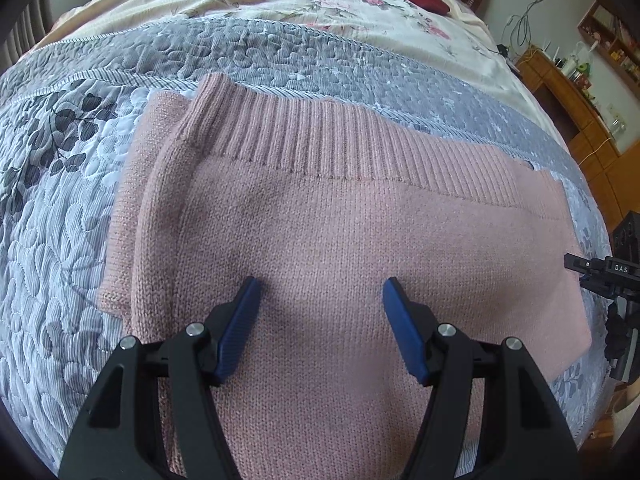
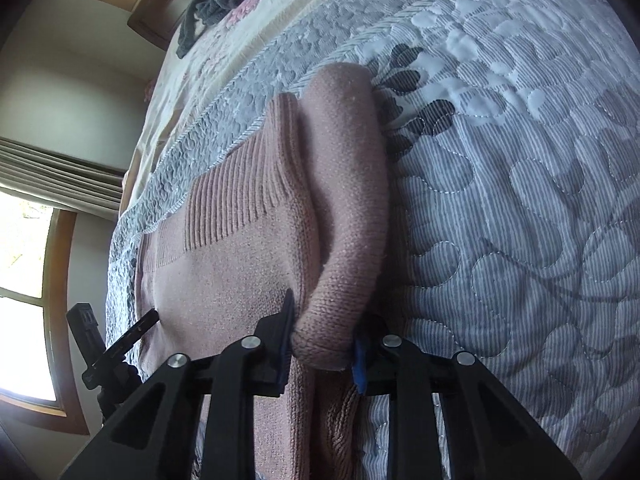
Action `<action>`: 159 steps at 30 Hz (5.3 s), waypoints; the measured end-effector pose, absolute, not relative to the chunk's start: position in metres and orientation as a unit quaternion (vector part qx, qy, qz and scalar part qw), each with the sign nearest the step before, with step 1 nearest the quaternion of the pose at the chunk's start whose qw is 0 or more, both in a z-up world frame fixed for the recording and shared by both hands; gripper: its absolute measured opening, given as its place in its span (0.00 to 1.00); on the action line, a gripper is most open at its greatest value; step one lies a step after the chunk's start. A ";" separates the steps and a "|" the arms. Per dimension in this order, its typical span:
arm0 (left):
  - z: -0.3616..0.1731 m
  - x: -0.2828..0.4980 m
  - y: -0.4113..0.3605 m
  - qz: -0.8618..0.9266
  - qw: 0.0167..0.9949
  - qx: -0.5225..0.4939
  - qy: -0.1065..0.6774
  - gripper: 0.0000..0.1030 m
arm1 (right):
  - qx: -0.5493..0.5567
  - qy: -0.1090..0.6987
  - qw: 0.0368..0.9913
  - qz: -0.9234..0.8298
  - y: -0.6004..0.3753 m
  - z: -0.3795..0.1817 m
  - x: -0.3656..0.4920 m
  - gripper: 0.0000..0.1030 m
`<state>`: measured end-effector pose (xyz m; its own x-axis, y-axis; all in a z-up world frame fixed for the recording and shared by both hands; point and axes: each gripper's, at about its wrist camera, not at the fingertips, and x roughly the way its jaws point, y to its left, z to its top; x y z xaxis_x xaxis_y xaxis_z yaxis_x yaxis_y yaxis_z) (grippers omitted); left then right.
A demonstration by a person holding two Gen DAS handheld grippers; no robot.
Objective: Fold small clothes
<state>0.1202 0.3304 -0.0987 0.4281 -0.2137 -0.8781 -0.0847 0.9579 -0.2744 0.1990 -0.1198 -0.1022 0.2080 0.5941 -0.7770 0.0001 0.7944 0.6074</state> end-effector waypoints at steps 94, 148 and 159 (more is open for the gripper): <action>-0.045 0.105 0.454 -0.093 0.789 -0.402 0.455 0.19 | 0.141 0.583 0.713 0.364 0.057 -0.047 0.127 0.49; -0.063 0.052 0.471 -0.049 0.800 -0.338 0.494 0.72 | 0.124 0.592 0.701 0.378 0.108 -0.052 0.116 0.63; -0.118 0.123 0.485 -0.115 0.737 -0.387 0.542 0.74 | 0.167 0.595 0.688 0.379 0.121 -0.062 0.183 0.75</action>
